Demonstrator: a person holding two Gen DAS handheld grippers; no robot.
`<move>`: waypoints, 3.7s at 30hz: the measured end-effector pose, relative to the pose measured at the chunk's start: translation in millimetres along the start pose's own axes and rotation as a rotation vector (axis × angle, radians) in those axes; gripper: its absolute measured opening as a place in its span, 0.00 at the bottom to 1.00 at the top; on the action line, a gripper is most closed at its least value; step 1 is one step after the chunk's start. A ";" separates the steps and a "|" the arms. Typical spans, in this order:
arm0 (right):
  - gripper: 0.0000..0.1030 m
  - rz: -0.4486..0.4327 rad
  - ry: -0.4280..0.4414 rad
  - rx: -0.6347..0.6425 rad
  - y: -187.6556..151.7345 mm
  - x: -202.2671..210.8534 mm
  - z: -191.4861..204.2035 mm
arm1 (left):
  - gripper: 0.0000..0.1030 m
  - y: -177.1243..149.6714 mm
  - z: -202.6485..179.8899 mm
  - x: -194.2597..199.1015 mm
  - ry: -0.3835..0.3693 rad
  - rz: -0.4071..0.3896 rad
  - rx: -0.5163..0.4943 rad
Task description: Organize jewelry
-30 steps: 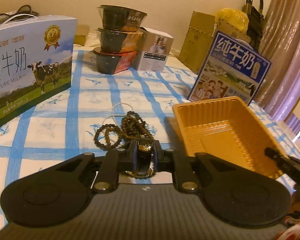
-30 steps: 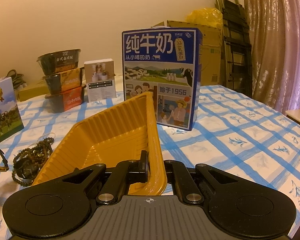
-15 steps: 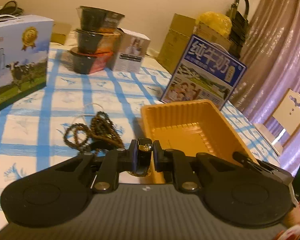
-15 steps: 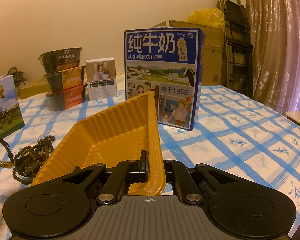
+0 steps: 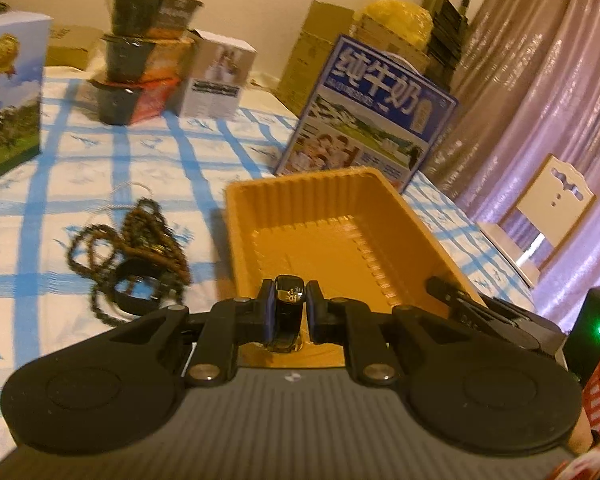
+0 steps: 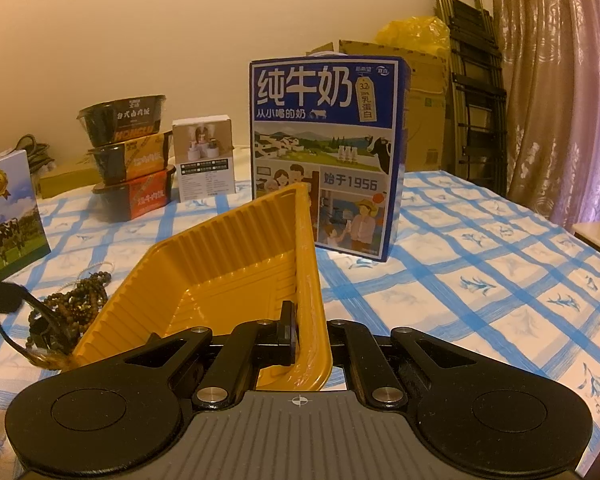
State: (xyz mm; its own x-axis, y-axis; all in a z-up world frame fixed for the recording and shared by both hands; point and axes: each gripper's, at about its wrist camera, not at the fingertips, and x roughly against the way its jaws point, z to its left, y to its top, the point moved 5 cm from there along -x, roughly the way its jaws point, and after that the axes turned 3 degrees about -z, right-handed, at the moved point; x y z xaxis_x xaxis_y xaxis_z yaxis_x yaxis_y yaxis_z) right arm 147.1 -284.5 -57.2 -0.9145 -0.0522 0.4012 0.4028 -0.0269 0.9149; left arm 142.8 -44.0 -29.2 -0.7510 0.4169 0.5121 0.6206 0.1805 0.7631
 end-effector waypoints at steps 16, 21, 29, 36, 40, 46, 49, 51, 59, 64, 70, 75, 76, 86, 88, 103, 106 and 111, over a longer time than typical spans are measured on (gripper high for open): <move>0.05 0.001 0.000 -0.001 0.3 -0.7 0.3 | 0.14 -28.4 -44.8 -60.9 -0.148 0.131 0.031; 0.05 0.010 -0.001 -0.007 -1.5 -2.8 -0.8 | 0.17 -31.8 -44.6 -58.7 -0.136 0.126 0.024; 0.05 0.014 0.000 -0.011 -2.7 -3.6 -3.0 | 0.28 -22.4 -26.1 -27.2 -0.058 0.062 -0.042; 0.05 0.016 -0.003 -0.010 -3.9 -3.8 -4.1 | 0.28 -21.8 16.4 1.6 0.085 0.029 -0.046; 0.05 0.017 -0.005 -0.009 -4.3 -4.2 -4.3 | 0.28 -26.6 45.4 5.5 0.183 0.040 -0.026; 0.05 0.019 -0.017 -0.006 -5.6 -5.1 -6.5 | 0.28 -34.2 78.5 6.8 0.288 0.059 -0.001; 0.05 0.004 -0.035 0.002 -4.0 -3.8 -8.8 | 0.28 -35.2 87.2 4.9 0.322 0.060 -0.015; 0.05 0.003 -0.044 0.001 -3.4 -4.0 -11.4 | 0.28 -33.9 91.5 0.9 0.335 0.062 -0.022; 0.05 -0.004 -0.083 -0.002 -3.0 -3.6 -17.7 | 0.28 -22.4 110.1 -22.2 0.391 0.064 -0.054; 0.05 0.004 -0.085 -0.013 -3.9 -5.6 -20.7 | 0.29 -9.8 99.4 -25.2 0.339 0.027 -0.081; 0.05 0.006 -0.082 -0.013 -2.8 -6.2 -20.8 | 0.28 -4.9 77.8 -47.6 0.286 0.048 -0.175; 0.05 0.005 -0.079 -0.013 -2.6 -6.2 -20.5 | 0.28 -9.4 70.4 -72.9 0.275 0.099 -0.248; 0.05 0.004 -0.078 -0.013 -2.4 -6.2 -20.4 | 0.28 -10.7 69.6 -76.7 0.275 0.107 -0.258; 0.05 0.003 -0.074 -0.012 -1.4 -5.9 -17.7 | 0.08 -14.4 74.0 -81.9 0.288 0.121 -0.256; 0.05 0.003 -0.074 -0.012 -1.3 -5.7 -17.7 | 0.08 -14.3 74.1 -79.5 0.289 0.119 -0.257; 0.05 -0.003 -0.065 -0.007 -1.7 -2.5 -12.2 | 0.08 -6.1 54.2 -18.4 0.222 0.035 -0.172; 0.05 -0.004 -0.065 0.000 -1.4 -1.6 -10.7 | 0.08 2.4 37.9 -13.8 0.177 0.012 -0.168; 0.05 -0.005 -0.064 0.006 -0.5 -0.8 -8.7 | 0.08 10.1 -4.7 -15.2 0.034 -0.005 -0.178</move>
State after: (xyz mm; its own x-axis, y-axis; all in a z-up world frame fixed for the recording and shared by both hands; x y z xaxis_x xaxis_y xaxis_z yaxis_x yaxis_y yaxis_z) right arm 148.0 -293.1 -58.4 -0.9169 0.0119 0.3988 0.3985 -0.0207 0.9169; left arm 159.5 -52.7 -27.4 -0.7631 0.3856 0.5187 0.5691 0.0206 0.8220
